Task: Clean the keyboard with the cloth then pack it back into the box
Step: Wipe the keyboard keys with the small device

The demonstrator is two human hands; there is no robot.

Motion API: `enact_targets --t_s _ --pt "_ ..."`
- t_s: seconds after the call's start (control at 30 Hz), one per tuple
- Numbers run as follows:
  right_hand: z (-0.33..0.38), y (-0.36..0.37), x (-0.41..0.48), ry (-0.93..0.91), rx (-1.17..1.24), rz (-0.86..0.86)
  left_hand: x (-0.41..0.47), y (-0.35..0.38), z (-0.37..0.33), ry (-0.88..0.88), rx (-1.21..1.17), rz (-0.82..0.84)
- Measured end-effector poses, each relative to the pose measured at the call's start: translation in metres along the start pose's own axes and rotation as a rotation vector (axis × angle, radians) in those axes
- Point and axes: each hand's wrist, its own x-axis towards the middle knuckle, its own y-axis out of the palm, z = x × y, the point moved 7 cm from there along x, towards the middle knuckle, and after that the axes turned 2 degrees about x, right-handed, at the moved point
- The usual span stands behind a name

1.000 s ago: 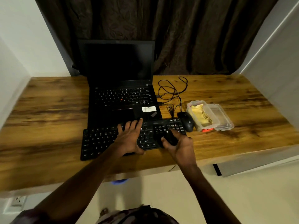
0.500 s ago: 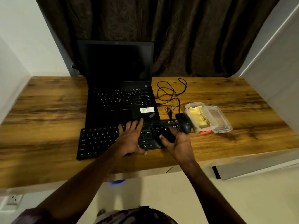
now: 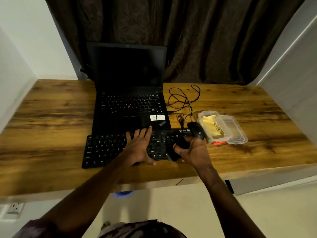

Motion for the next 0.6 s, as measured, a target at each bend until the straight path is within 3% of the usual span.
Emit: enact_targets --t_s 0.27,0.47,0.6 --pt "0.011 0.021 -0.004 -0.137 0.066 -0.009 0.002 0.001 0.0 0.005 0.019 -0.004" --pt "0.009 0.015 -0.018 -0.209 -0.019 -0.21 0.002 -0.002 -0.002 -0.003 0.033 -0.003" --pt "0.005 0.019 -0.021 -0.136 0.032 -0.156 0.002 -0.002 0.0 -0.012 0.02 0.002"
